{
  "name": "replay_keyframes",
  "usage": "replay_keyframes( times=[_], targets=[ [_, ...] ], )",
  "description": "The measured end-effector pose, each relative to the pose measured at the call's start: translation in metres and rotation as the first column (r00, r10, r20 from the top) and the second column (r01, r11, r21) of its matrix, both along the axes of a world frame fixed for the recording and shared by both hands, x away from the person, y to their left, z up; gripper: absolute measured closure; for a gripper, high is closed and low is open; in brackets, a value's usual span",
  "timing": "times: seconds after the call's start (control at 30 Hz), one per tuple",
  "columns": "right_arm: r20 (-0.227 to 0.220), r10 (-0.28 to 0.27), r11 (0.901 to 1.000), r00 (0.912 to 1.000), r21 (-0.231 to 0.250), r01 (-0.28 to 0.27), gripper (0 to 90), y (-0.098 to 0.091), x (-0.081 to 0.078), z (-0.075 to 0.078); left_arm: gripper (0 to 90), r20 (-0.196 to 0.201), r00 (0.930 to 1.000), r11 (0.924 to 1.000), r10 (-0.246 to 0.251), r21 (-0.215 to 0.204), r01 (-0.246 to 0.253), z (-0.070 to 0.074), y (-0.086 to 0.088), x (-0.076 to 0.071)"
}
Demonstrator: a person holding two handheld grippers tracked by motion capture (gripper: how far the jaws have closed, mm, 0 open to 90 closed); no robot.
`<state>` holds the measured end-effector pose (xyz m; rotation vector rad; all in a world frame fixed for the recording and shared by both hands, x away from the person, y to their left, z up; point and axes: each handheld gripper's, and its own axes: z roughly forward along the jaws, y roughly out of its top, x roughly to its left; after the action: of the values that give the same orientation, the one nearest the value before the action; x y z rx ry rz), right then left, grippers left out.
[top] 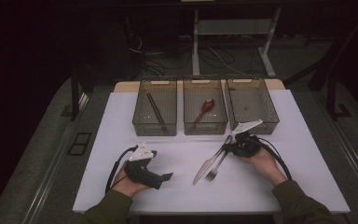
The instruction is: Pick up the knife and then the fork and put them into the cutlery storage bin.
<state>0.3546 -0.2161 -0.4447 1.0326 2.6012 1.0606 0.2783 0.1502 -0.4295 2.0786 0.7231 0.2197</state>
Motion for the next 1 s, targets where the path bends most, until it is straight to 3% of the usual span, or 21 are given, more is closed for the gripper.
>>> replay_keyframes(
  times=[0.6,1.0],
  targets=[
    [-0.007,0.016,0.9970,0.9999,-0.075,-0.016,90.0,-0.008,-0.006,0.003,0.0,-0.006,1.0000,1.0000,-0.005,-0.002,0.005,0.000,-0.001,-0.001],
    [-0.046,0.019,0.9947,0.9987,-0.100,-0.024,90.0,-0.021,-0.014,0.005,0.0,-0.006,0.9999,0.9999,-0.015,0.003,0.015,0.000,-0.001,-0.001]
  ],
)
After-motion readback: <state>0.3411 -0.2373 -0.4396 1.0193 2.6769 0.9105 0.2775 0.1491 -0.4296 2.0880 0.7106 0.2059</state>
